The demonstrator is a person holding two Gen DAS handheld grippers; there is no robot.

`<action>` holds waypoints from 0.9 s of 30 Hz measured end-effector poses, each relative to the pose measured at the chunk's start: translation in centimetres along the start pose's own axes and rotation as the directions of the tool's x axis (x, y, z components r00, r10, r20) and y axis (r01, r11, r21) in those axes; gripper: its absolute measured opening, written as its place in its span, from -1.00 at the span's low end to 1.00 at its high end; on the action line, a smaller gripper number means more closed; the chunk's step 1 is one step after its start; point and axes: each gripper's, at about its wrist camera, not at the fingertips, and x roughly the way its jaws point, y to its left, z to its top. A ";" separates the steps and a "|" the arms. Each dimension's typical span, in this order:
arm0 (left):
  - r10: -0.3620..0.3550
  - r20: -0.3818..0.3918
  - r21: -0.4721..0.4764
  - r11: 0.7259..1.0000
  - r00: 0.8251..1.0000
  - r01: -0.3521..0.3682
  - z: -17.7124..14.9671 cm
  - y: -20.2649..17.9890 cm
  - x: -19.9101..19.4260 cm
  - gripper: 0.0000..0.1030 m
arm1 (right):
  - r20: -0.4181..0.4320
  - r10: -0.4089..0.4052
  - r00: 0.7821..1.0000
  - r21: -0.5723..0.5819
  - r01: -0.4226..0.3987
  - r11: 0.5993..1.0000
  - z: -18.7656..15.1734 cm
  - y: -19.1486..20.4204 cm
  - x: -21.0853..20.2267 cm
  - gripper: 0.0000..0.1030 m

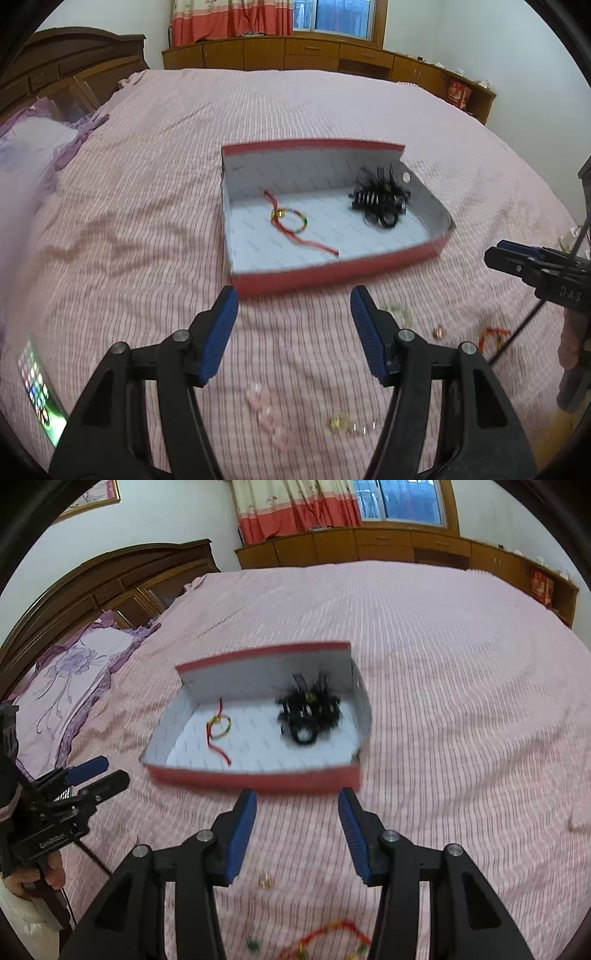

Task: Organize jewelry
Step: 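Grasp the pink bead bracelet with the left gripper while the right grasps the red-yellow string bracelet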

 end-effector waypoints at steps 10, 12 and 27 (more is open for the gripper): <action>0.001 -0.069 -0.018 1.000 0.998 -0.003 -4.0 0.7 -0.6 0.08 | -0.078 -0.013 0.997 0.078 0.019 0.997 -5.2 -2.4 -1.7 -0.04; 0.002 -0.087 -0.019 1.000 0.996 -0.004 -4.7 0.9 -0.4 0.08 | -0.095 -0.027 0.995 0.085 0.036 0.996 -6.3 -2.7 -1.9 -0.04; 0.024 -0.181 -0.054 0.998 0.983 -0.034 -8.2 2.0 2.1 -0.08 | -0.180 -0.074 0.981 0.166 0.104 0.981 -10.4 -5.4 -1.4 -0.04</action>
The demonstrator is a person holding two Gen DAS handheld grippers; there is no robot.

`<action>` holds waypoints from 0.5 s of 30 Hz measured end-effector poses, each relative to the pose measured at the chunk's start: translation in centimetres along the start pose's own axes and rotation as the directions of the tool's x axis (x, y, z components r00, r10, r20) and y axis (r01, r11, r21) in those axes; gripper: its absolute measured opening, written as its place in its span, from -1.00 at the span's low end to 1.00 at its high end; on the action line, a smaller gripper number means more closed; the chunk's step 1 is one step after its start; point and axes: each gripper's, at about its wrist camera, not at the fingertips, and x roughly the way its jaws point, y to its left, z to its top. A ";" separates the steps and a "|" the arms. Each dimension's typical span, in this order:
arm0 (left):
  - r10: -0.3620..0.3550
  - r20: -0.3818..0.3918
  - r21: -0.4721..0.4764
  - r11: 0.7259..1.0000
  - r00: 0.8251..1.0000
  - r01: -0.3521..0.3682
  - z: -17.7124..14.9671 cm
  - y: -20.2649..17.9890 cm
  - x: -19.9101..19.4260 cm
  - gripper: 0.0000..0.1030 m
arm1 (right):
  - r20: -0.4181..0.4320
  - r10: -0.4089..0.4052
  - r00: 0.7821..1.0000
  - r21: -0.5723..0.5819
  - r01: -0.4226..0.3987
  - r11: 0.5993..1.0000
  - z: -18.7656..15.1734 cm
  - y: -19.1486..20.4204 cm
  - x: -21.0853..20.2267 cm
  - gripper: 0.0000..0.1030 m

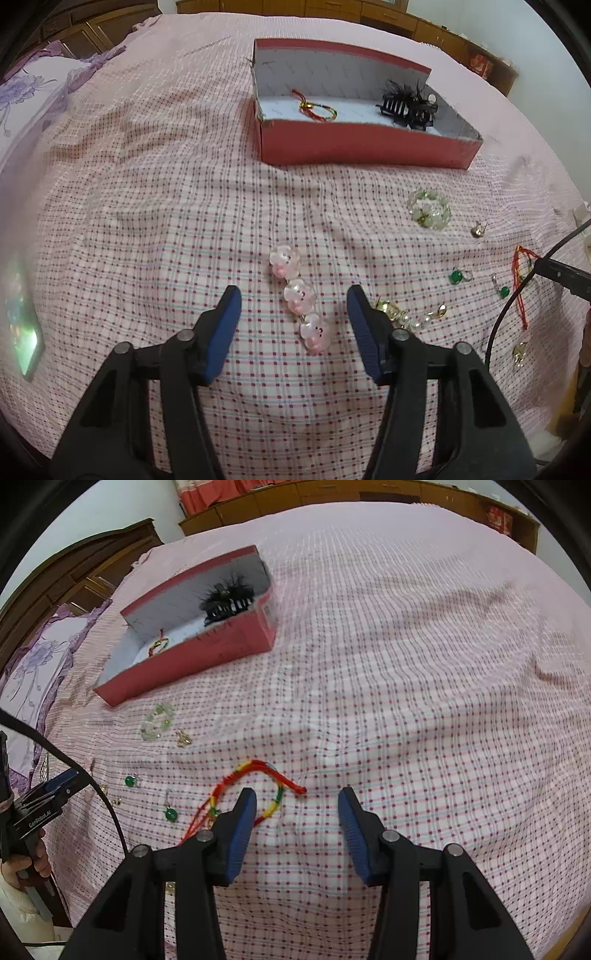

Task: Organize jewelry
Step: 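Grasp the pink bead bracelet with the left gripper while the right grasps the red-yellow string bracelet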

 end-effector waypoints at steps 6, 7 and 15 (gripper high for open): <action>0.031 -0.006 0.012 0.999 1.000 -0.031 -0.7 -0.3 0.8 -0.12 | 0.000 -0.025 1.000 -0.019 0.025 1.000 -0.3 0.3 0.7 -0.04; 0.032 -0.003 0.011 0.999 0.999 -0.032 -0.7 -0.3 0.8 -0.13 | -0.001 -0.031 1.000 -0.026 0.031 0.999 -0.3 0.5 0.9 -0.04; 0.031 0.007 0.006 0.999 0.999 -0.031 -0.7 -0.3 1.3 -0.30 | 0.008 -0.035 0.999 -0.043 0.035 0.998 -0.2 1.5 2.0 -0.12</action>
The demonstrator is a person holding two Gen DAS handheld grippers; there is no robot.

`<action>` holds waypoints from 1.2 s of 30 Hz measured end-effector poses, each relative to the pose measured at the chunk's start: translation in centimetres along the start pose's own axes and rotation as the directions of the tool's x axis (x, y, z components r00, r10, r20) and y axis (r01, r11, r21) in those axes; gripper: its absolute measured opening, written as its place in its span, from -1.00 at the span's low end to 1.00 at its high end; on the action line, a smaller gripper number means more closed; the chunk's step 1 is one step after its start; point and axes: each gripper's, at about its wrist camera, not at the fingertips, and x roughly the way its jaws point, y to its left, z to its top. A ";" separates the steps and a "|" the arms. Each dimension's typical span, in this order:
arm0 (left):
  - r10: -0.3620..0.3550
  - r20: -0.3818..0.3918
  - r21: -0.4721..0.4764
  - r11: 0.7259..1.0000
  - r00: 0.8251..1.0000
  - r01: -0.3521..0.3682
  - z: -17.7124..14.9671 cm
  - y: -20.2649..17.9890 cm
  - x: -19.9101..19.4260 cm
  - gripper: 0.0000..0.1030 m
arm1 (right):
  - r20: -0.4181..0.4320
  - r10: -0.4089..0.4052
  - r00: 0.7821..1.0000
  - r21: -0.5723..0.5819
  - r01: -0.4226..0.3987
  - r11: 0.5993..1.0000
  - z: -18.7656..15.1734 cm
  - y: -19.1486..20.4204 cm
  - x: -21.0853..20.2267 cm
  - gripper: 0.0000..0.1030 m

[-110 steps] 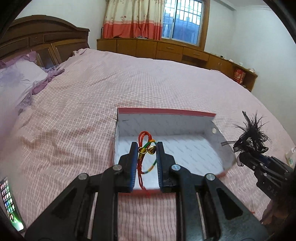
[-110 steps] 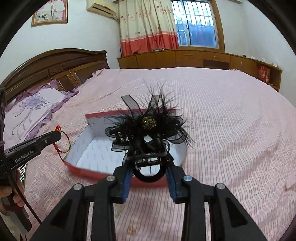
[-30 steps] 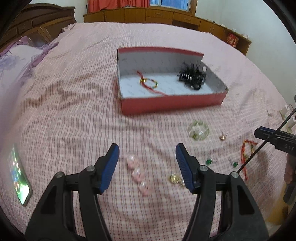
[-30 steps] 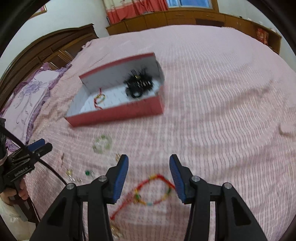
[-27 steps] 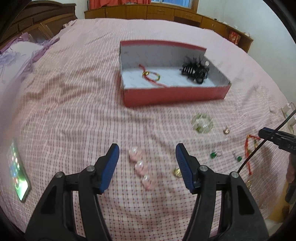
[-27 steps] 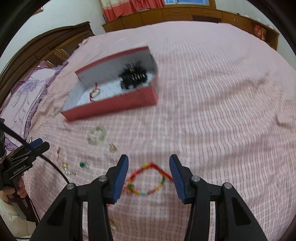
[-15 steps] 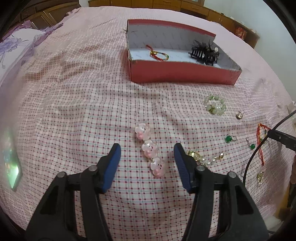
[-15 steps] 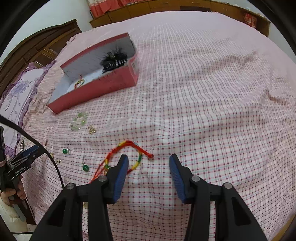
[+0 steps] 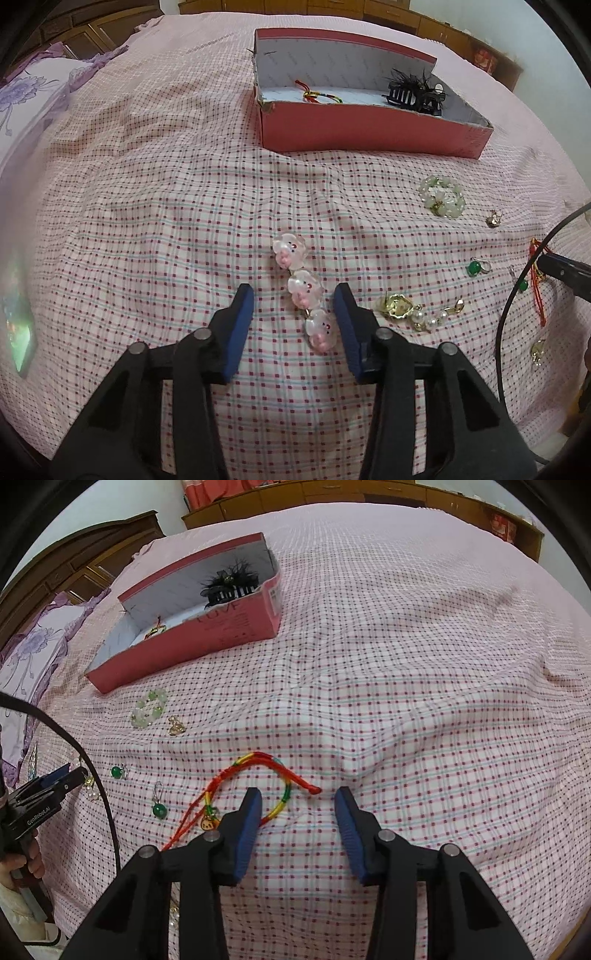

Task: Organize jewelry
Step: 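Grasp the pink bead bracelet with the left gripper while the right grasps the red-yellow string bracelet, then carry both bracelets into the red shoebox and open both grippers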

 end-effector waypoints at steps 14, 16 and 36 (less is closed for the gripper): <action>-0.036 0.022 0.022 0.999 0.999 0.035 -0.1 -0.9 0.1 -0.78 | 0.017 0.051 0.999 0.019 -0.051 0.999 -0.3 0.7 0.9 -0.82; -0.042 0.026 0.015 0.999 0.999 0.042 -0.1 -0.7 -0.1 -0.97 | 0.032 0.067 0.997 0.024 -0.067 0.997 -0.3 0.8 0.8 -0.85; -0.098 0.171 -0.008 0.995 0.980 0.100 1.0 -1.0 -5.2 -0.99 | 0.242 0.166 0.956 -0.019 -0.166 0.986 0.6 1.2 -5.3 -0.90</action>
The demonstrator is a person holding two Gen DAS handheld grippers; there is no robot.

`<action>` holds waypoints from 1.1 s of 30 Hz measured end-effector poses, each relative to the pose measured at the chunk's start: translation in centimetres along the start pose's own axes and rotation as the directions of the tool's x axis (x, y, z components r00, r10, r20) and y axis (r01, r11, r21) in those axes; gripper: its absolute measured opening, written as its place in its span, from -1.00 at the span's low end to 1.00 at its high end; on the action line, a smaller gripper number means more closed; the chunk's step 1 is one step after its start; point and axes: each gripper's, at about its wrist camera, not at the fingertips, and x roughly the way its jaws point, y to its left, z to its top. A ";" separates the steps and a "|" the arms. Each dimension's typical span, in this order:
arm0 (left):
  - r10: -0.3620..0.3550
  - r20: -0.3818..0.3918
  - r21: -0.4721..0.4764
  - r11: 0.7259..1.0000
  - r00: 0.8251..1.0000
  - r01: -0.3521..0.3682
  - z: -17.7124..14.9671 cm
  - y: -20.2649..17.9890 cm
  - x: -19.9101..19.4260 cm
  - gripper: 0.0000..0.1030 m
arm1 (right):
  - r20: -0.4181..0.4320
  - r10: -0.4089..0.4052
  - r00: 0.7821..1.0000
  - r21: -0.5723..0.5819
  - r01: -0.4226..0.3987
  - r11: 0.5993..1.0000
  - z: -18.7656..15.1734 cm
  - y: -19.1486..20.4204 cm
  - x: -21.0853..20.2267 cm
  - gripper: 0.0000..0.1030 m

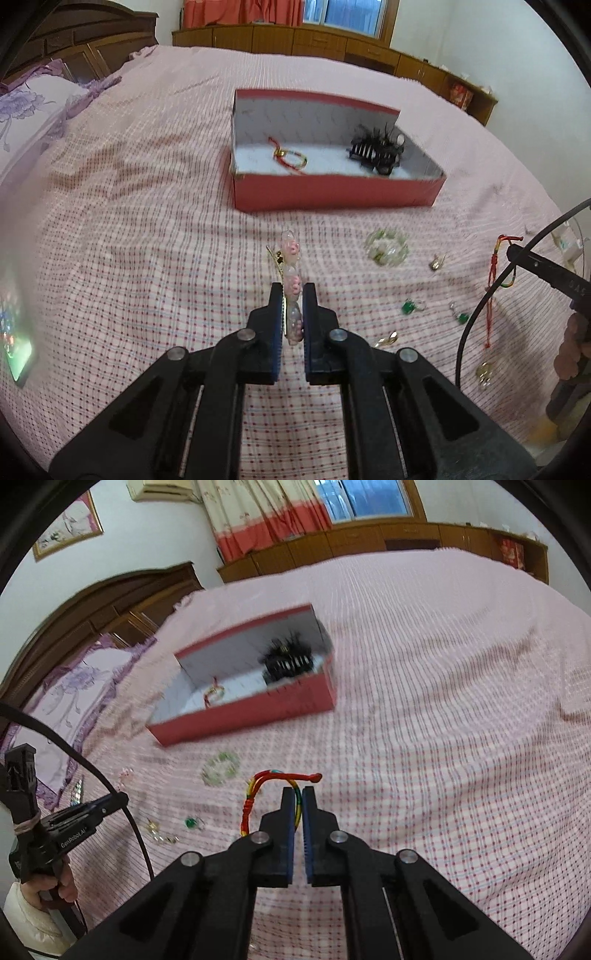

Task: Organize jewelry
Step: 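Carry both bracelets into the red shoebox and open both grippers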

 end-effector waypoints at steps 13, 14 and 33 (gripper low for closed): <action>0.017 0.132 0.013 1.000 0.991 -0.019 3.5 -1.5 -0.4 -0.99 | 0.137 0.035 0.990 -0.062 -0.026 0.998 3.3 3.1 -0.4 -0.90; 0.019 0.144 0.012 1.000 0.989 -0.021 3.8 -1.6 -0.3 -0.99 | 0.146 0.038 0.989 -0.068 -0.029 0.997 3.6 3.4 -0.2 -0.90; 0.072 0.317 0.018 0.996 0.946 -0.082 10.3 -2.6 4.2 -0.99 | 0.273 -0.016 0.962 -0.117 0.050 0.992 9.4 5.2 5.7 -0.90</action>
